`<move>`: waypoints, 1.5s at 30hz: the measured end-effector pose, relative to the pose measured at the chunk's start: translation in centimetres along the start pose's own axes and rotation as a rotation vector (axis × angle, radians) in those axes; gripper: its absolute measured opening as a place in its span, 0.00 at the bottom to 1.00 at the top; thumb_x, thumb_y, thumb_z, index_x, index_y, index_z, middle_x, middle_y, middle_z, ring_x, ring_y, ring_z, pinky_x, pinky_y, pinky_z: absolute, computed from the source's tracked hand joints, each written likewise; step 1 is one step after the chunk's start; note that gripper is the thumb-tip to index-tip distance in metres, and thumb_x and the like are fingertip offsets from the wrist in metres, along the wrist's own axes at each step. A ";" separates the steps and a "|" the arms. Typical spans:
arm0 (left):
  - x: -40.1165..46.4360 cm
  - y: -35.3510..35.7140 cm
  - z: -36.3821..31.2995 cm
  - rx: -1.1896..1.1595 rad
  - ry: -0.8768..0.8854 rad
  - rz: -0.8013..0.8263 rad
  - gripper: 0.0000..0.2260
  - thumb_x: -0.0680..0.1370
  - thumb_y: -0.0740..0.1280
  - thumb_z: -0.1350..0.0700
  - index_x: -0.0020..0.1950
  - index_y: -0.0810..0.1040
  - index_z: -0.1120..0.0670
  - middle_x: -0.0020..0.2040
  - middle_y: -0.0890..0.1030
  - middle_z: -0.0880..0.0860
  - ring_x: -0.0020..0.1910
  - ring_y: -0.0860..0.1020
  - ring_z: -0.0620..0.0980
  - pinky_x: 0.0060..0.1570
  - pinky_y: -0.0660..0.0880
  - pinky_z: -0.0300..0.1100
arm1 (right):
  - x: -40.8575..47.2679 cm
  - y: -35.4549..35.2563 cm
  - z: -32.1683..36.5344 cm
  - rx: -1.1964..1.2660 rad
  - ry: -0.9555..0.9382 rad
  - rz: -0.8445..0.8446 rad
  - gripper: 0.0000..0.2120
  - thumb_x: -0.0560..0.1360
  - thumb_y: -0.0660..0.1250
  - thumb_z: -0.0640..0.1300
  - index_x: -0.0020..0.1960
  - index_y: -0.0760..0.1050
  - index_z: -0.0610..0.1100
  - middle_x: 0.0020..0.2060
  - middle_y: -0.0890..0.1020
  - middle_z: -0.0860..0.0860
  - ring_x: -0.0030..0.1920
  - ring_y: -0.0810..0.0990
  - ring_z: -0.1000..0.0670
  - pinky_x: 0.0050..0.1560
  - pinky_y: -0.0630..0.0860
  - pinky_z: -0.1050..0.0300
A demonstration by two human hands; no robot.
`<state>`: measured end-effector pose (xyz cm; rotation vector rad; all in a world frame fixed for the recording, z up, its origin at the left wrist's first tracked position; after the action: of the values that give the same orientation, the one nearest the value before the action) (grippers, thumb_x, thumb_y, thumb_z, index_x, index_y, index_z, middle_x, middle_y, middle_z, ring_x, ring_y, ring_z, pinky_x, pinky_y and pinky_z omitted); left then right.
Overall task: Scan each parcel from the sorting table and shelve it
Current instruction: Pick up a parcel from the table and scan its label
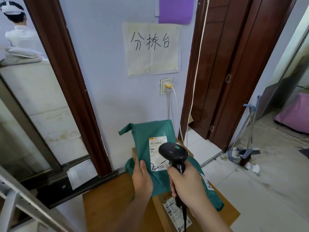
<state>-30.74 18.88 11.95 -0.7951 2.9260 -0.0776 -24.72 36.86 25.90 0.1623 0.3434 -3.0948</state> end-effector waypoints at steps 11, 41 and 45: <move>-0.7 -0.4 0.4 0.026 0.084 0.009 0.21 0.87 0.53 0.46 0.77 0.71 0.51 0.62 0.82 0.52 0.61 0.80 0.52 0.59 0.79 0.47 | -0.1 0.1 -0.4 -0.017 0.029 -0.030 0.04 0.78 0.64 0.38 0.48 0.72 0.37 0.27 0.73 0.42 0.21 0.70 0.50 0.24 0.72 0.58; -0.7 -1.3 -0.4 -0.031 0.144 0.044 0.24 0.83 0.52 0.41 0.70 0.76 0.52 0.57 0.83 0.50 0.58 0.81 0.48 0.62 0.79 0.54 | -0.5 2.1 -0.1 -0.064 0.063 -0.075 0.05 0.78 0.64 0.39 0.45 0.71 0.38 0.25 0.74 0.43 0.21 0.72 0.49 0.24 0.73 0.59; -0.1 -1.3 0.1 -0.047 0.120 0.063 0.22 0.83 0.52 0.40 0.67 0.77 0.48 0.55 0.84 0.49 0.56 0.82 0.48 0.60 0.80 0.54 | -0.9 1.8 0.3 -0.099 0.061 -0.083 0.06 0.78 0.64 0.40 0.43 0.71 0.39 0.24 0.73 0.44 0.22 0.72 0.48 0.27 0.74 0.56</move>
<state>-29.95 17.83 11.92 -0.7276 3.0741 -0.0526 -23.80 35.02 25.86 0.2469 0.5172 -3.1507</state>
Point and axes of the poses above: each hand's wrist, its own x-axis towards the middle knuckle, its own y-axis out of the palm, z = x × y, the point moved 10 cm from there along x, towards the middle knuckle
